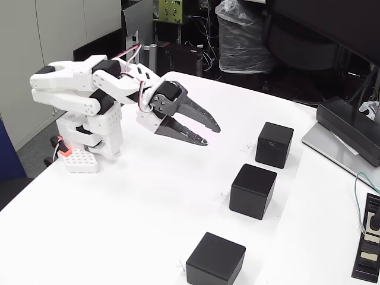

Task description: Stack the 3 blocks

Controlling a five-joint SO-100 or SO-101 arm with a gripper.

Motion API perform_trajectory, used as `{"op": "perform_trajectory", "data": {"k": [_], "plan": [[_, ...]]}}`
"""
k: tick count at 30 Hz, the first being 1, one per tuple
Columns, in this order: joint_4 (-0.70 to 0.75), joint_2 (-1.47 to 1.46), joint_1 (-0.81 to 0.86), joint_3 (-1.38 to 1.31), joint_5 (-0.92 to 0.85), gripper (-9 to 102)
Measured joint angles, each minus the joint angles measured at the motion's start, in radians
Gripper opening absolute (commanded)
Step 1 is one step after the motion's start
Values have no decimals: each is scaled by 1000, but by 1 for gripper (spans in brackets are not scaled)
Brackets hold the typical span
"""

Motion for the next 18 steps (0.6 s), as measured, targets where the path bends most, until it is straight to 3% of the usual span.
{"op": "perform_trajectory", "data": {"k": [7,18], "plan": [[18,0,0,-75,-5,25],[262,-106,2,-483,-5,26]]}}
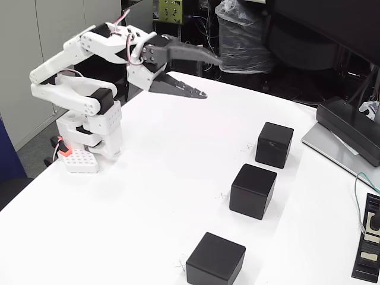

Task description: Stack the 3 blocks

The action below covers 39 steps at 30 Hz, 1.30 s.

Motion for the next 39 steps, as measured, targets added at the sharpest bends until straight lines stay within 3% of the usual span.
{"op": "perform_trajectory", "data": {"k": [25,34,39], "plan": [[325,-962,-2,-638,-12,26],[341,-1233,-2,-721,-12,27],[344,-1341,6,-779,-12,34]]}}
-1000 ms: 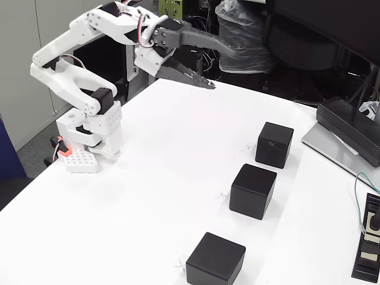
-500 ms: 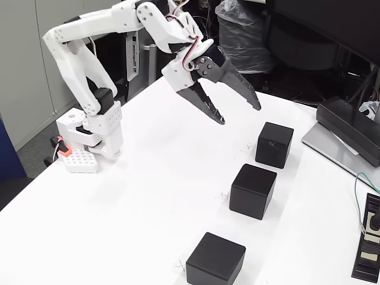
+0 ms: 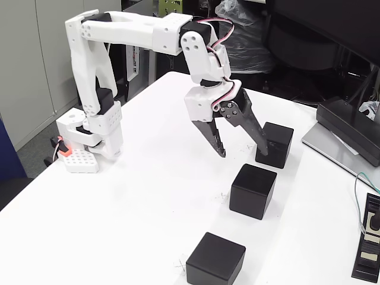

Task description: Stack the 3 blocks

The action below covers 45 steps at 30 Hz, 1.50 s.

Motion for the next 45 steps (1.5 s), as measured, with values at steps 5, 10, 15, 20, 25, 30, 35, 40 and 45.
{"op": "perform_trajectory", "data": {"k": [5,10,15,20,25,30,35,40,45], "plan": [[2,-67,3,-31,-3,36],[2,-135,2,-63,-3,34],[2,-222,34,-144,-3,34],[2,-344,69,-232,-3,34],[2,-446,75,-276,-3,34],[0,-472,78,-287,-3,34],[0,-474,78,-304,-3,34],[0,-477,78,-313,-3,28],[-2,-472,80,-336,-3,16]]}}
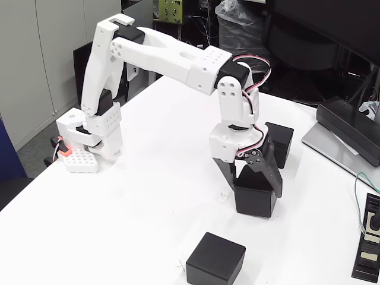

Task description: Stack the 3 blocks

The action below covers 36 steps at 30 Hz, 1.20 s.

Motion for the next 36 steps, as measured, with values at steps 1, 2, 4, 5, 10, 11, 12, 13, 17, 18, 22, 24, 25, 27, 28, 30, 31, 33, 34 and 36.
{"op": "perform_trajectory", "data": {"k": [1,2,4,5,10,11,12,13,17,18,22,24,25,27,28,30,31,33,34,36], "plan": [[-2,0,0,-2,0,14],[-2,0,0,-3,0,12],[-2,0,0,-5,0,9],[-2,0,0,-5,0,7],[0,0,0,-5,0,2],[0,0,0,-5,0,2],[2,0,0,-5,0,1],[3,0,0,-5,0,0],[6,5,0,-5,0,-1],[8,11,0,-3,0,-1],[23,72,-3,0,0,-1],[48,123,-3,0,0,-1],[64,155,-3,0,0,-1],[100,210,-3,0,0,-1],[117,238,-3,0,0,-1],[149,279,-6,0,0,-1],[161,296,-9,0,0,-1],[187,321,-26,0,0,-1],[199,331,-38,0,0,-1],[235,342,-64,-12,0,-1]]}}
